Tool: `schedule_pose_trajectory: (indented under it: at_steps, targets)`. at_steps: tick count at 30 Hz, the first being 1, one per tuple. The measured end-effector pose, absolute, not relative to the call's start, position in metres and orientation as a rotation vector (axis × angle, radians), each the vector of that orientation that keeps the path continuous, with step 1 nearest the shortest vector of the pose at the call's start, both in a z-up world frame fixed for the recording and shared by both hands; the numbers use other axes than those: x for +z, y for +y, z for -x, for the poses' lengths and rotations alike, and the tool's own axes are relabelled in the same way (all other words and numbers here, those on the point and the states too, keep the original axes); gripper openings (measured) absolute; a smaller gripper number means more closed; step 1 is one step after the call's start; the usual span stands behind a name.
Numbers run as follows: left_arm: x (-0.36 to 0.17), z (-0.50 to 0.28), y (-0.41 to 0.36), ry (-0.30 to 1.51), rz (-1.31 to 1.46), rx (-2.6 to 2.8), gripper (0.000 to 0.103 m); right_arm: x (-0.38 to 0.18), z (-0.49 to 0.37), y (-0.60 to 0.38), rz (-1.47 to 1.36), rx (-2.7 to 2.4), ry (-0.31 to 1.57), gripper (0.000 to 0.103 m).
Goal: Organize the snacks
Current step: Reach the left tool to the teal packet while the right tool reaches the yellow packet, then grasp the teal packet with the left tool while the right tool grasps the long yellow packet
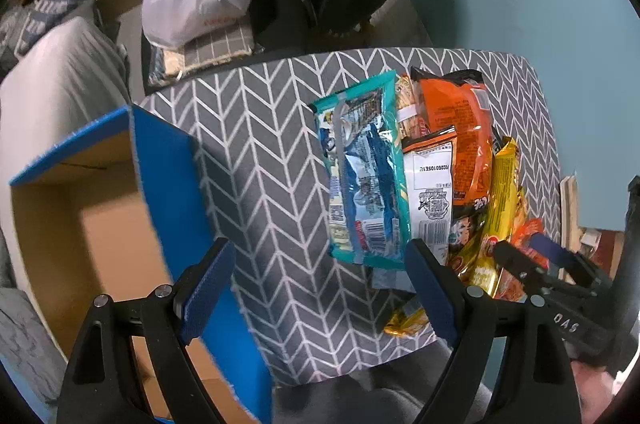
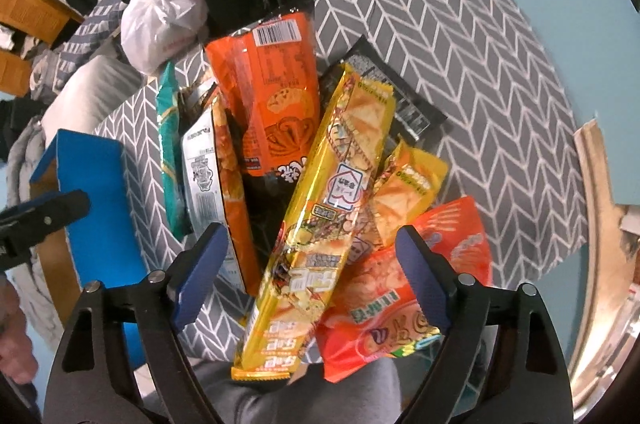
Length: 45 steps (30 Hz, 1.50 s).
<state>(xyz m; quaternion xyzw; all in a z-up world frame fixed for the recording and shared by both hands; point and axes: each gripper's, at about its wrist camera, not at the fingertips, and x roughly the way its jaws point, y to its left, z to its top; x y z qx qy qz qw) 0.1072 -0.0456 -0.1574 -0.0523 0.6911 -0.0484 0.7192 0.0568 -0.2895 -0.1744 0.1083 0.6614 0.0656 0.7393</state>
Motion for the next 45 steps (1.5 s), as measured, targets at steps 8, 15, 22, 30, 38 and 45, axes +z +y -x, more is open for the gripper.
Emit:
schedule_pose_trajectory:
  at_steps: [8, 15, 22, 30, 38, 45]
  targets:
    - [-0.175, -0.115, -0.053, 1.55, 0.137, -0.082, 0.088, -0.19, -0.06, -0.289, -0.24, 0.129, 1.481, 0.082]
    - [-0.187, -0.125, -0.062, 1.565, 0.114, -0.077, 0.088, -0.203, -0.067, -0.291, -0.234, 0.132, 1.491, 0.074]
    - [-0.204, -0.136, -0.067, 1.606, 0.123, -0.066, 0.088, -0.201, -0.069, -0.303, -0.286, 0.138, 1.472, 0.044]
    - [-0.221, -0.151, -0.074, 1.633, 0.148, -0.047, 0.088, -0.184, -0.06, -0.323, -0.286, 0.168, 1.44, 0.041]
    - [-0.24, -0.161, -0.071, 1.656, 0.17, -0.041, 0.088, -0.165, -0.066, -0.333, -0.254, 0.204, 1.41, 0.041]
    - [-0.251, -0.165, -0.052, 1.654, 0.214, -0.03, 0.088, -0.15, -0.073, -0.331, -0.237, 0.234, 1.394, 0.041]
